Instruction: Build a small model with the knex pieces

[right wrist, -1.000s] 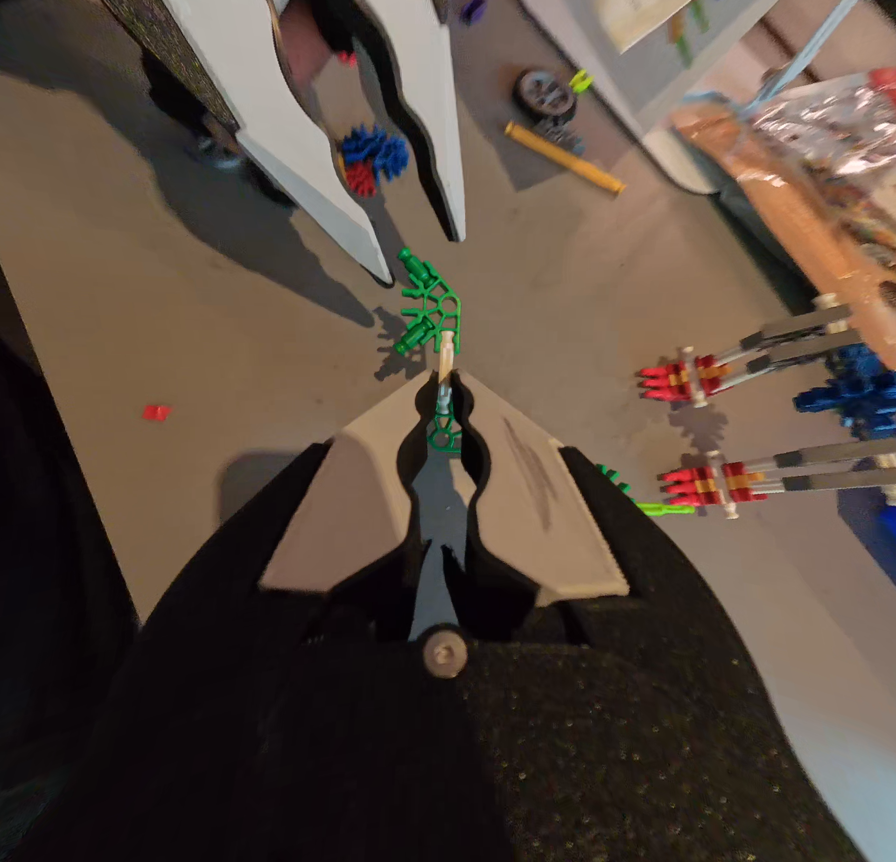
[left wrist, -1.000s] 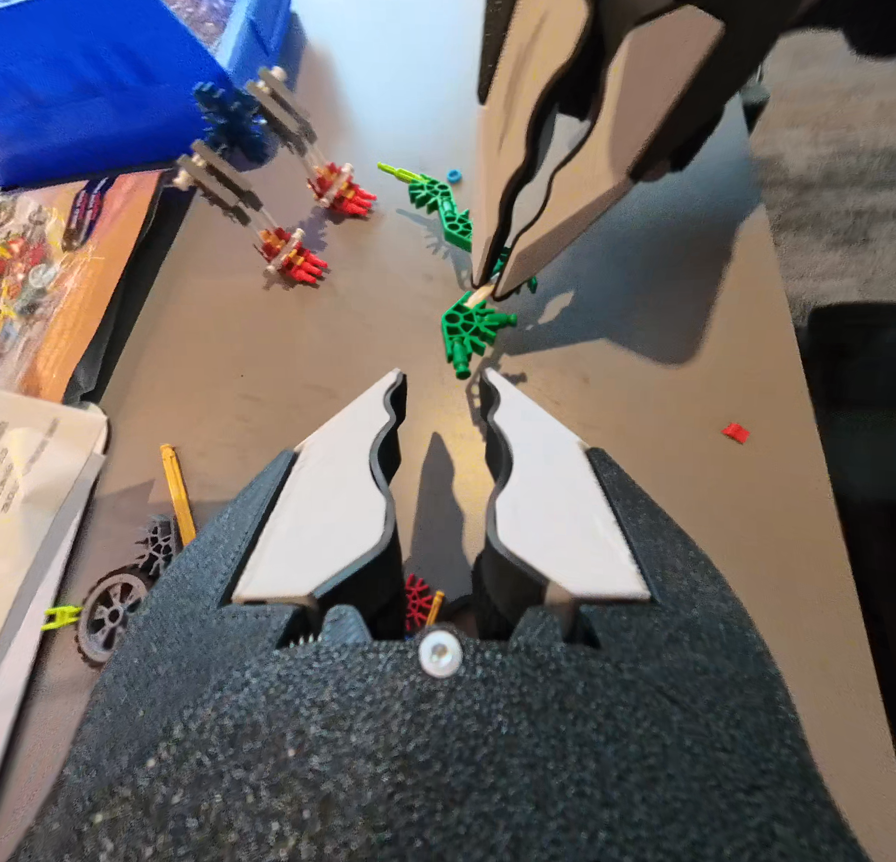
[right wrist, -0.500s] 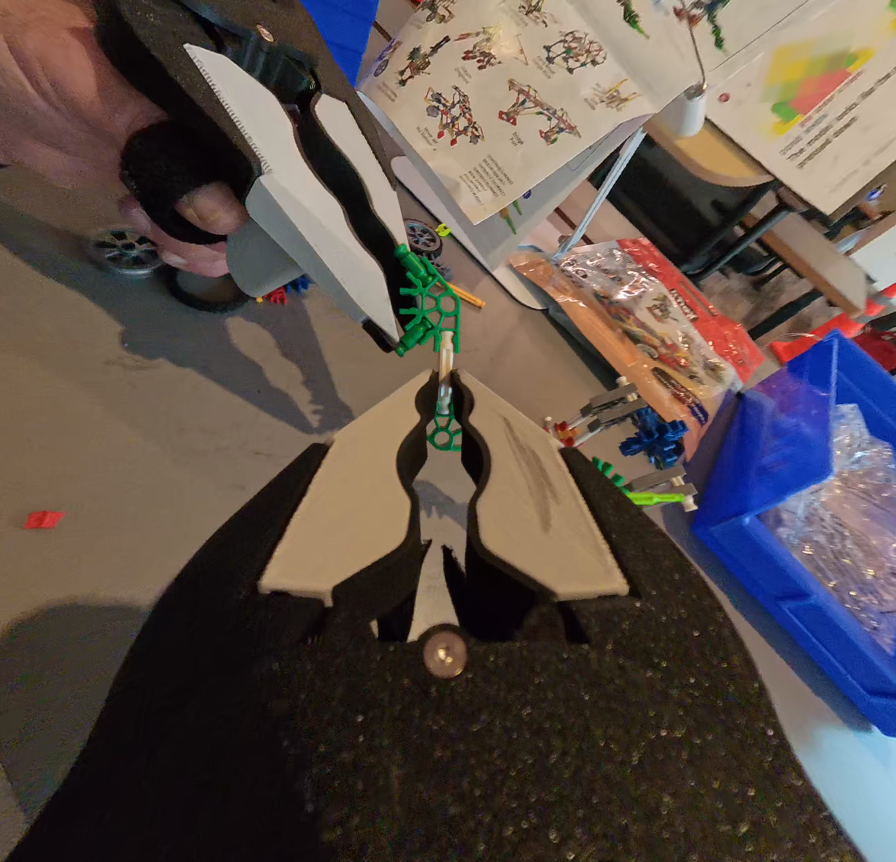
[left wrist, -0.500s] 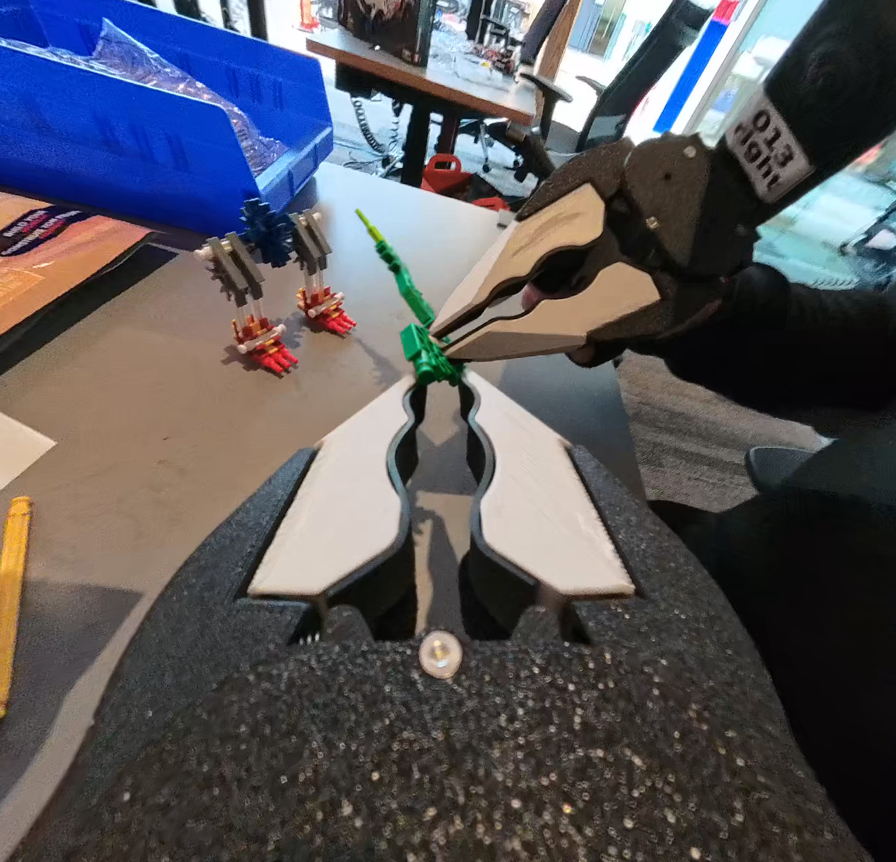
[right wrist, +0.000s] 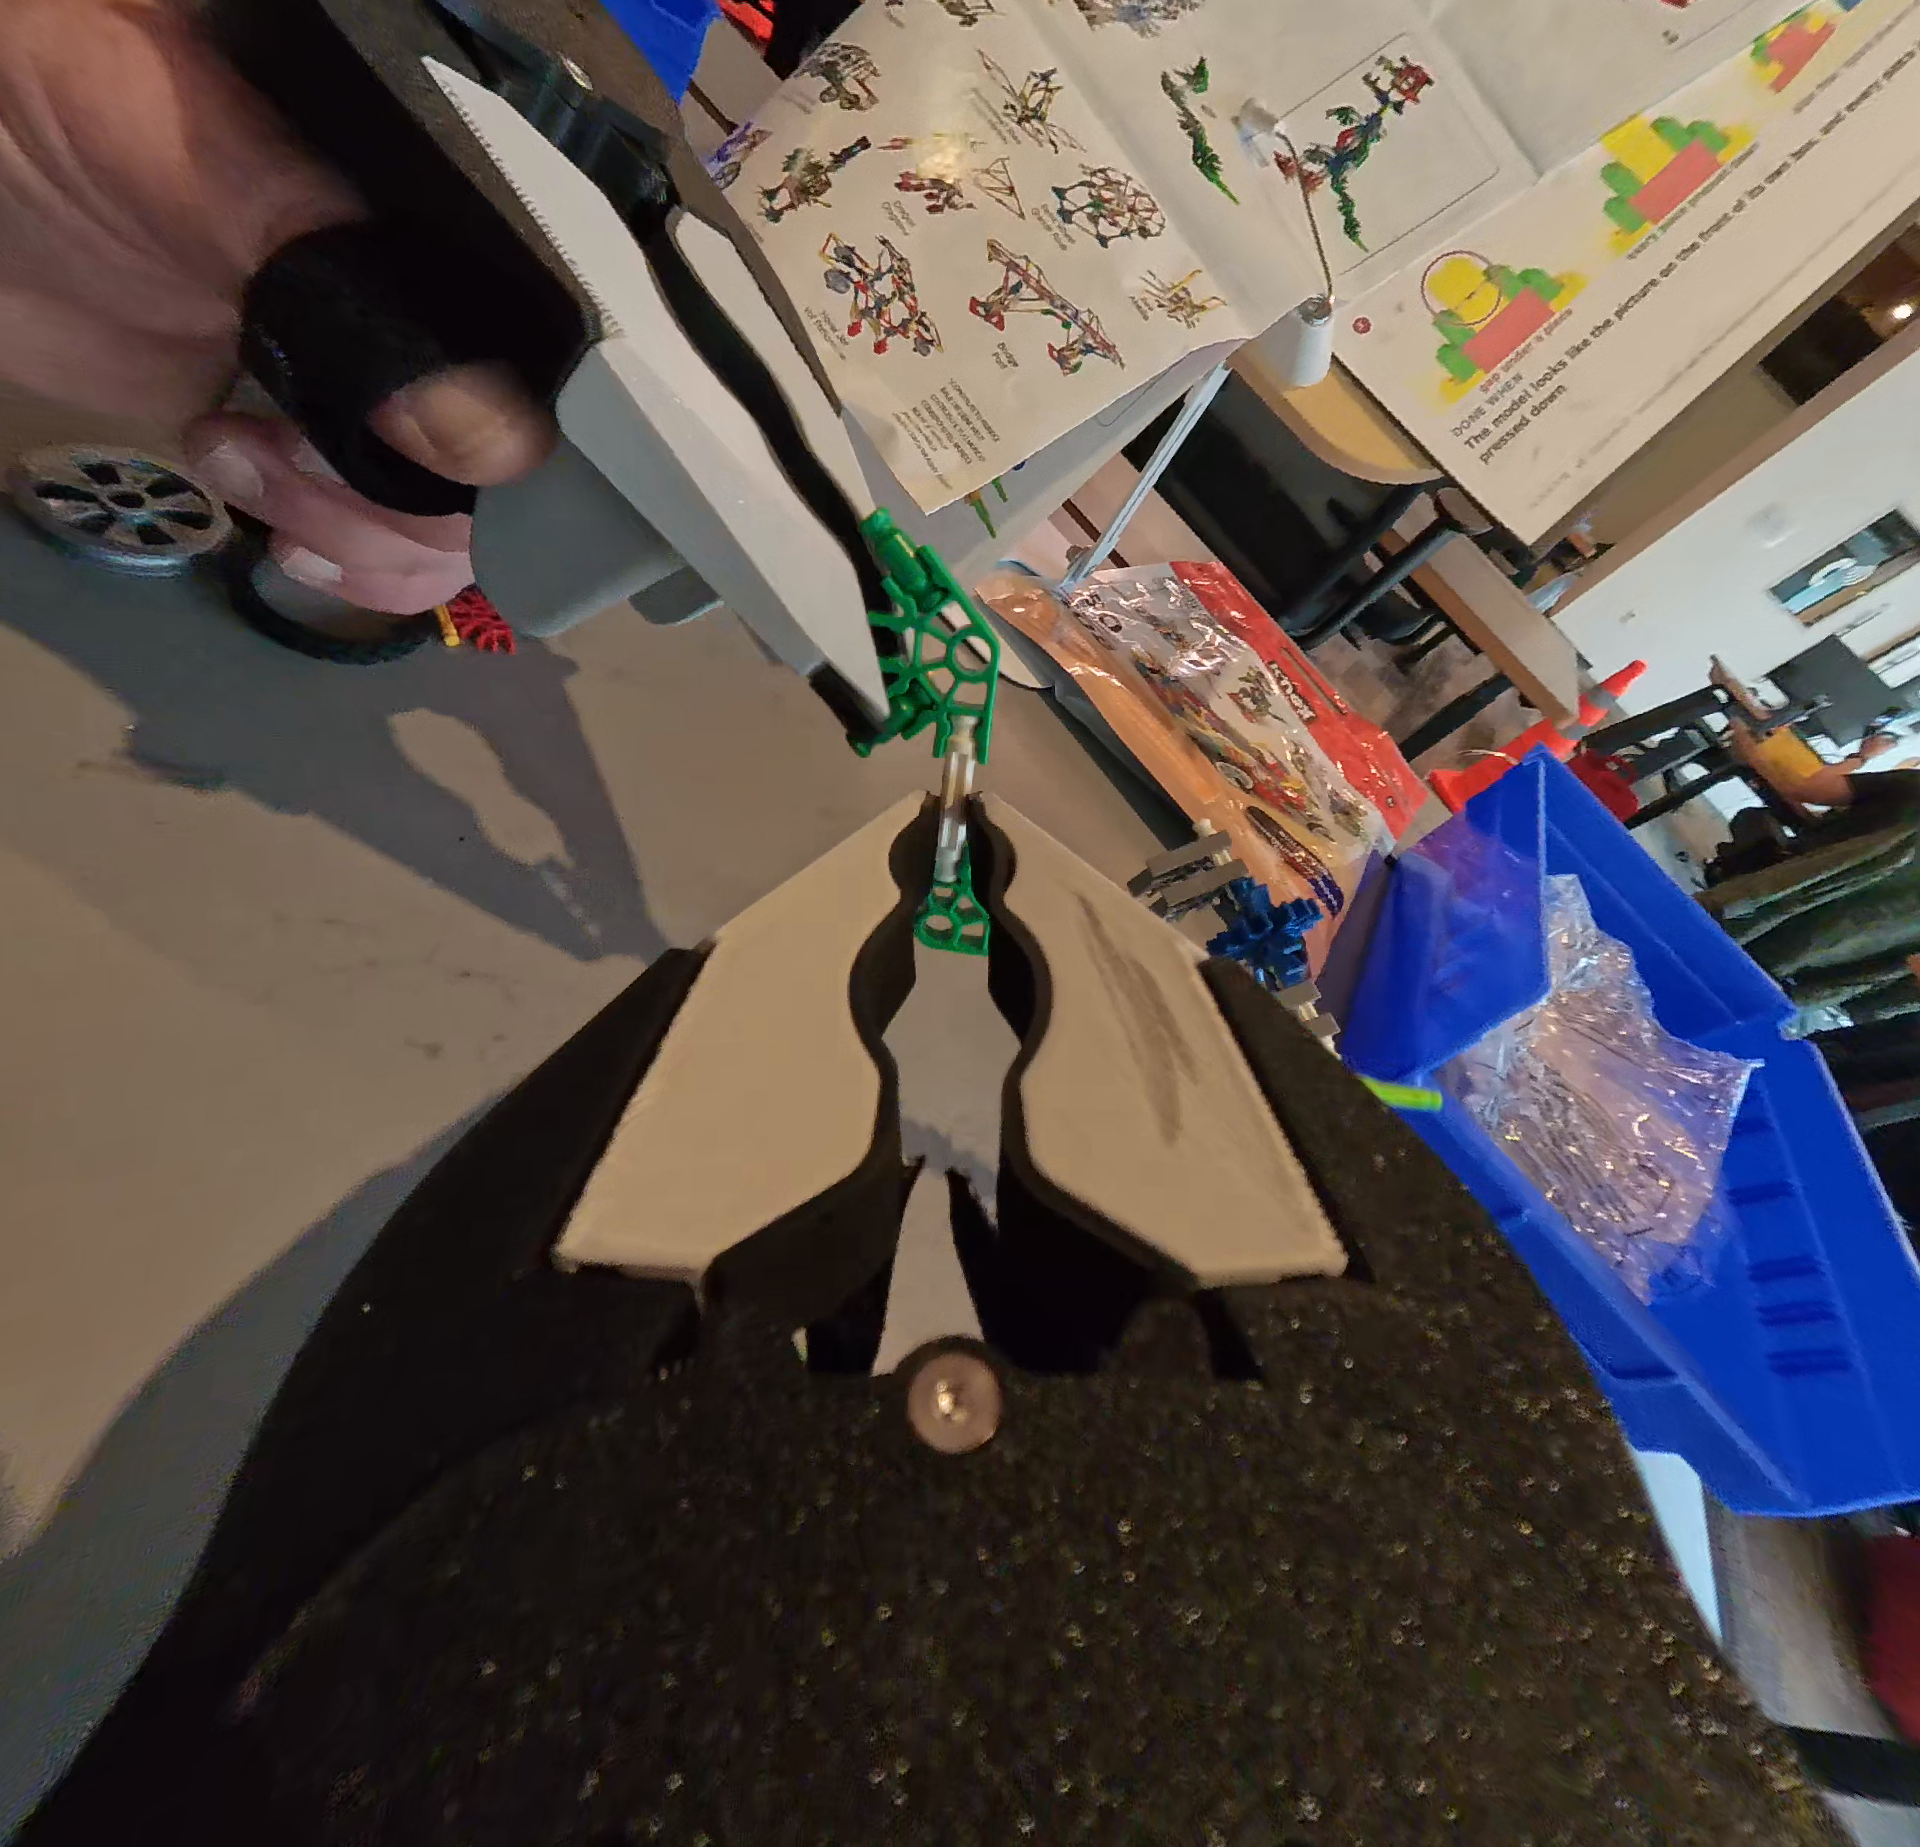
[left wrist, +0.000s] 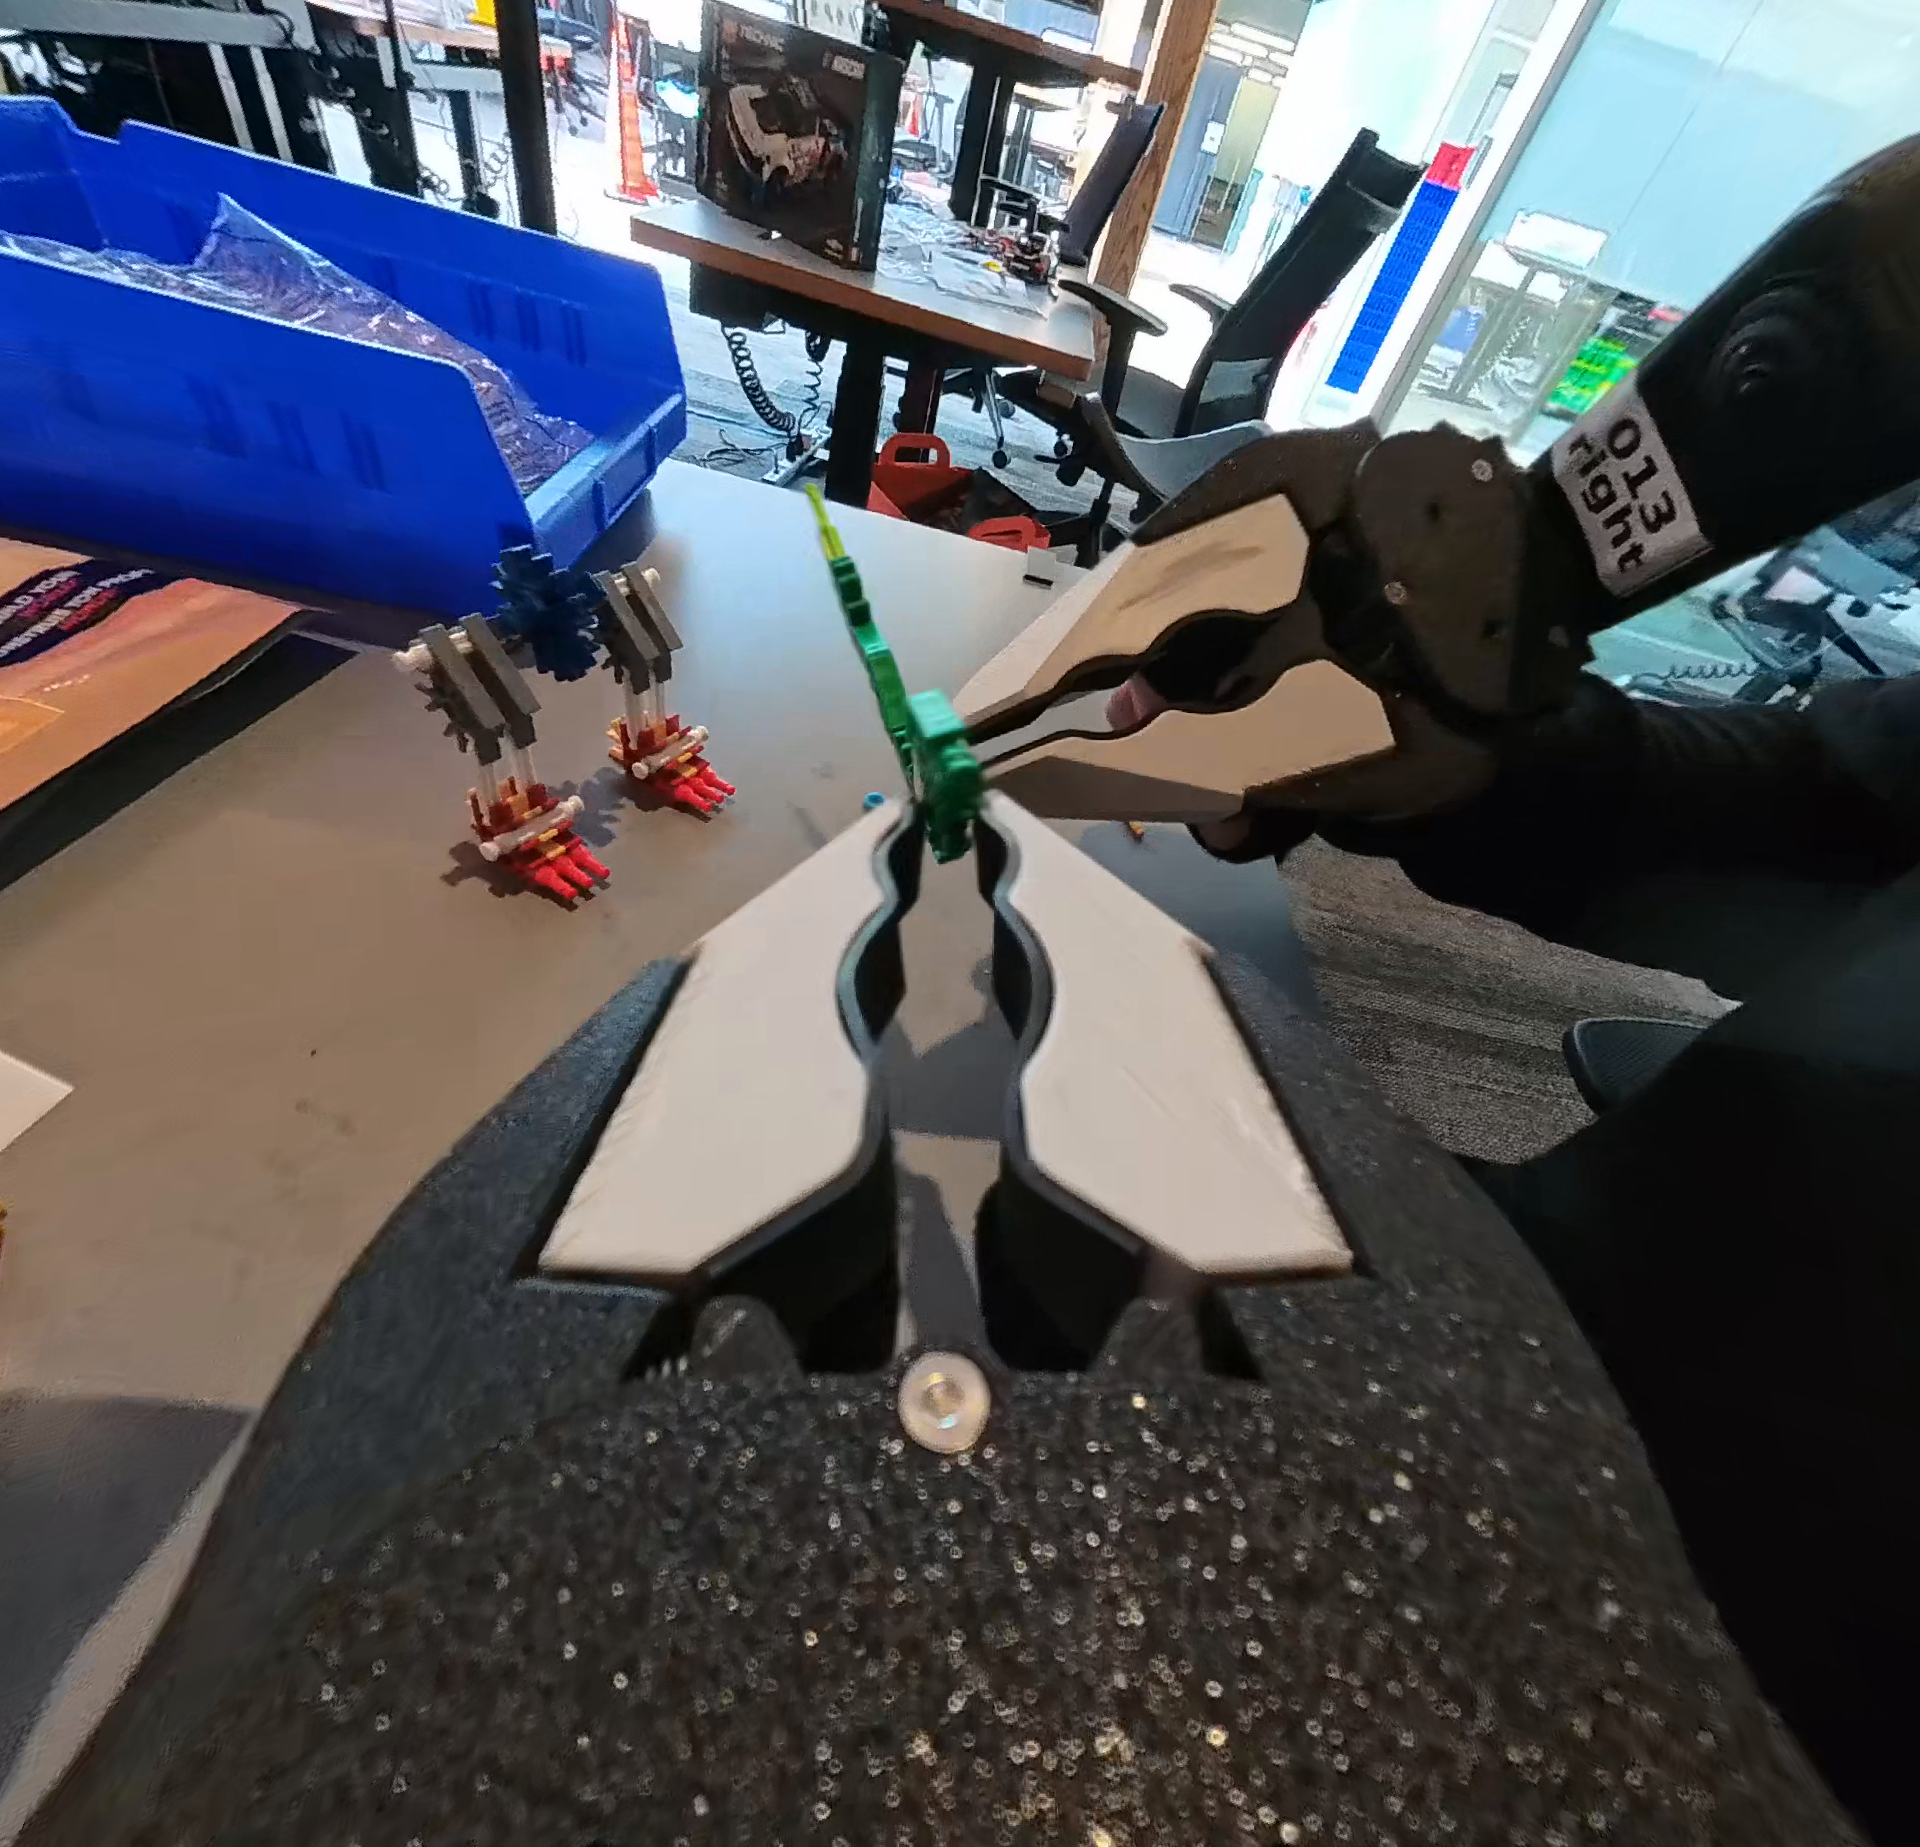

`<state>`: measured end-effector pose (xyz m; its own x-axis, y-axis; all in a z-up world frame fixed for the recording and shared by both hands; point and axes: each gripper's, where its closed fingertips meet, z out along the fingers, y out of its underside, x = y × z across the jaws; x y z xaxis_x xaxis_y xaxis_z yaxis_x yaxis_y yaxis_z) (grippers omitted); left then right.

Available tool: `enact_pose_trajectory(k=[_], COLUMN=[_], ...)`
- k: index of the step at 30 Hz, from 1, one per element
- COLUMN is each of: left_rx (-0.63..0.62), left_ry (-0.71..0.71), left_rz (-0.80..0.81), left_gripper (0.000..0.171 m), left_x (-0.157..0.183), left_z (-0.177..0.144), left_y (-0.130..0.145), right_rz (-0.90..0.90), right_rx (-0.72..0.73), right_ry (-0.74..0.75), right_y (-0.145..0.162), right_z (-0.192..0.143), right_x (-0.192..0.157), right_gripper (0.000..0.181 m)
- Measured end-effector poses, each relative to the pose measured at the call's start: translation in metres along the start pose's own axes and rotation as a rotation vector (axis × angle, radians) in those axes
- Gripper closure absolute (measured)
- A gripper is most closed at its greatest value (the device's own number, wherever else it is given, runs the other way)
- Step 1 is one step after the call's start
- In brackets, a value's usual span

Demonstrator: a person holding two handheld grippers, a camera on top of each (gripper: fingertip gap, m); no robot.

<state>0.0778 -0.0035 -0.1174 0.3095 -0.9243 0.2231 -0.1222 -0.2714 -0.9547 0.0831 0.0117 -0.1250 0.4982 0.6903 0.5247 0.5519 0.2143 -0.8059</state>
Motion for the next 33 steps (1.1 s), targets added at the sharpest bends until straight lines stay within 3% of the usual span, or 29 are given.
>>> enact_pose_trajectory(k=[4, 9, 15, 17, 23, 33], left_rx=[-0.02, -0.117, -0.17, -0.193, -0.181, -0.084], left_ry=[-0.013, 0.008, 0.051, 0.056, 0.062, 0.001], left_rz=[0.044, 0.18, 0.345, 0.379, 0.406, 0.38], left_gripper=[0.166, 0.166, 0.166, 0.166, 0.166, 0.156], left_x=[0.0, 0.008, 0.024, 0.024, 0.025, 0.015], left_z=[0.0, -0.003, -0.005, -0.005, -0.005, -0.004], left_y=[0.0, 0.006, 0.001, 0.004, 0.005, -0.017], right_rz=[-0.007, 0.152, 0.132, 0.122, 0.135, 0.265], right_rx=[-0.001, 0.05, 0.022, 0.026, 0.028, 0.125], right_ry=[-0.019, -0.161, -0.385, -0.385, -0.42, -0.374], right_y=[0.0, -0.011, -0.012, -0.012, -0.012, -0.014], right_z=[-0.002, -0.01, -0.012, -0.012, -0.012, -0.014], right_x=[-0.002, -0.001, -0.024, -0.023, -0.025, 0.004], right_gripper=[0.176, 0.161, 0.16, 0.169, 0.172, 0.176])
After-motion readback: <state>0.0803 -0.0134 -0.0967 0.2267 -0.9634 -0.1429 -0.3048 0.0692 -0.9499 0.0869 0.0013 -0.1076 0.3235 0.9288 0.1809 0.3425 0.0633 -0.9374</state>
